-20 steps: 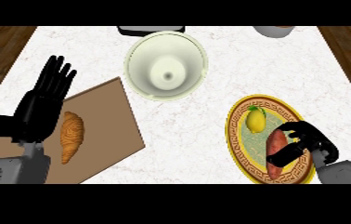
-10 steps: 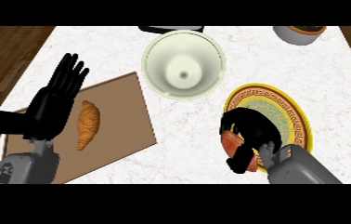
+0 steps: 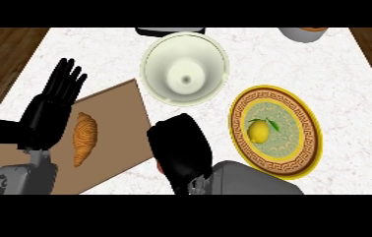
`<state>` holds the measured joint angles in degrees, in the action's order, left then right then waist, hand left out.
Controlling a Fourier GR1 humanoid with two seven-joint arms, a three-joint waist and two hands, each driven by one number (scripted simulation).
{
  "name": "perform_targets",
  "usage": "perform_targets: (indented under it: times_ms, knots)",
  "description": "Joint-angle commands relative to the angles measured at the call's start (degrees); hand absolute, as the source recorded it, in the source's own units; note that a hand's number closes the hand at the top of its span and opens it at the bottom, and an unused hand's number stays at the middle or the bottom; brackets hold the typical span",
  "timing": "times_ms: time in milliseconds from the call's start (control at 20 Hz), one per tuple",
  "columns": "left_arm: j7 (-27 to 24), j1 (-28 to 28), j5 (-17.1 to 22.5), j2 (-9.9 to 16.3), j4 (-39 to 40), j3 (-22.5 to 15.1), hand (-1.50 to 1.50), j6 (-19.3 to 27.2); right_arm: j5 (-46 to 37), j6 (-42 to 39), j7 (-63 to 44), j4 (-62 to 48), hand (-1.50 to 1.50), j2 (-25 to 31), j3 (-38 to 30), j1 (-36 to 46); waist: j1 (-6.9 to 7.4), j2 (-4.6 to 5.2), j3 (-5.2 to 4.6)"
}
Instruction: Pick the sweet potato from the plate and place it in the bowl
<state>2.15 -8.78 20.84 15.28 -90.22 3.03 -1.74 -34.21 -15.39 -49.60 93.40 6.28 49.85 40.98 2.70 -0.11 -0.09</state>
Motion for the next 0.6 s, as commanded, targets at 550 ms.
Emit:
perform_targets:
  times_ms: [550]
  knots:
    - [-0.1,4.2,-1.5,-1.0,-3.5,0.4,0.0,0.0,-12.9,1.3,-5.9,-4.1,1.5,-6.2,-16.0,13.3,-2.11,0.03,0.08]
